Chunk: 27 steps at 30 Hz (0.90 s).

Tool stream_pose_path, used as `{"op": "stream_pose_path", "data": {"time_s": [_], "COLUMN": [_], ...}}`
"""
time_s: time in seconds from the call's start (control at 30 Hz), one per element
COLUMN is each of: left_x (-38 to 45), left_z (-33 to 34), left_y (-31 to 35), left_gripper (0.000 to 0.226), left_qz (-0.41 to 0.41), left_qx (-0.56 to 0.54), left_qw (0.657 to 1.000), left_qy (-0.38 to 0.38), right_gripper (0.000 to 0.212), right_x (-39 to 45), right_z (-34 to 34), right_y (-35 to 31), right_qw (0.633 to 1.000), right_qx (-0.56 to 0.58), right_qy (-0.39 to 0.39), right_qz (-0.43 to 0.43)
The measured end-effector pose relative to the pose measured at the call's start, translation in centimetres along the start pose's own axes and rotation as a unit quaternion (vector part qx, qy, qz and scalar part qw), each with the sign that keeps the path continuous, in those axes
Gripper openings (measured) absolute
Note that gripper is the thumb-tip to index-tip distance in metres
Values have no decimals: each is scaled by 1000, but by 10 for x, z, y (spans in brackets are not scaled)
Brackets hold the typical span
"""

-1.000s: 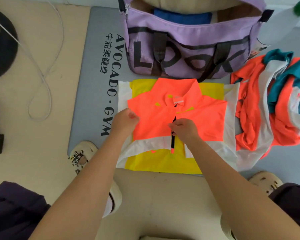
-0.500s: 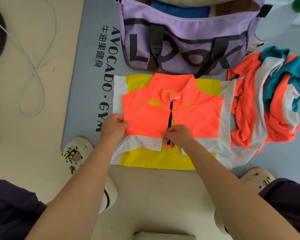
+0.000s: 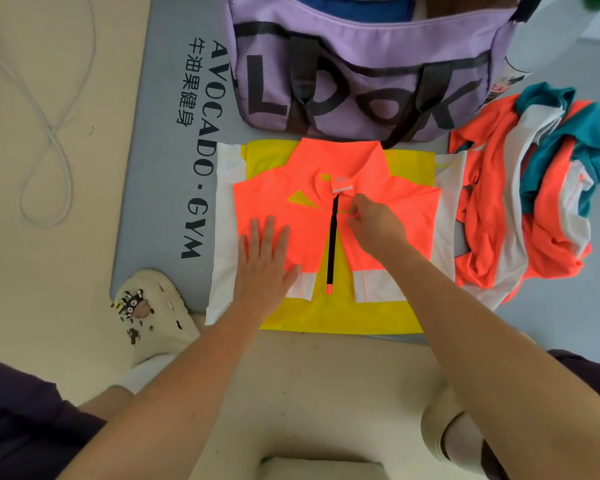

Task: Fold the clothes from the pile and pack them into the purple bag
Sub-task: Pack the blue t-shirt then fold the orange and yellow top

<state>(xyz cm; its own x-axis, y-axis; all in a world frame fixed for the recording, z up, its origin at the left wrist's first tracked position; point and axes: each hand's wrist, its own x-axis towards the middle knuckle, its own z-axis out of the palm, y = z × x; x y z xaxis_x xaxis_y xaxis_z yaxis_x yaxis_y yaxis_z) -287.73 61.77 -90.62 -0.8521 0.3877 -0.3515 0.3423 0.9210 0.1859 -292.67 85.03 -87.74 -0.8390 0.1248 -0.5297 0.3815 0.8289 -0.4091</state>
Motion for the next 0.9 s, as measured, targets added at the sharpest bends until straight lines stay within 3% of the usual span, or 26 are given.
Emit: {"op": "stream_pose_path", "data": {"time_s": [0.07,0.17,0.27,0.4,0.47,0.57,0.67,0.8,0.9], "left_x": [0,2,1,-6,-13,-21,-27,-28,-31], "left_z": [0,-5,-14,-27,-30,-30,-30,-32,-30], "left_y": [-6,-13,-13,-11,-16,-33,-47,-55,-62], "left_gripper": [74,69,60,57,51,51,38,29,31], "left_qz": [15,19,-23,-121,-210,-350,-321,-283,-269], "left_qx": [-18,-67,-131,-180,-163,-182,-232,-251,-271], "left_qw": [1000,997,991,975,962,918,911,918,917], "left_qy": [-7,-20,-4,56,59,-42,-114,-118,-113], "right_gripper": [15,21,27,22,35,47,45,39,31], "right_x": [5,1,-21,-56,-67,-79,-83,-88,-88], "right_z": [-2,0,14,48,60,70,77,88,94], "right_y": [-2,-4,-6,-13,-16,-24,-33,-49,-49], "right_qw": [999,991,986,975,972,946,960,974,969], "right_qx": [35,110,150,188,151,131,113,89,145], "right_qy": [28,72,60,-31,-117,-240,-172,-97,-79], "right_qz": [14,26,48,111,137,172,189,187,183]}}
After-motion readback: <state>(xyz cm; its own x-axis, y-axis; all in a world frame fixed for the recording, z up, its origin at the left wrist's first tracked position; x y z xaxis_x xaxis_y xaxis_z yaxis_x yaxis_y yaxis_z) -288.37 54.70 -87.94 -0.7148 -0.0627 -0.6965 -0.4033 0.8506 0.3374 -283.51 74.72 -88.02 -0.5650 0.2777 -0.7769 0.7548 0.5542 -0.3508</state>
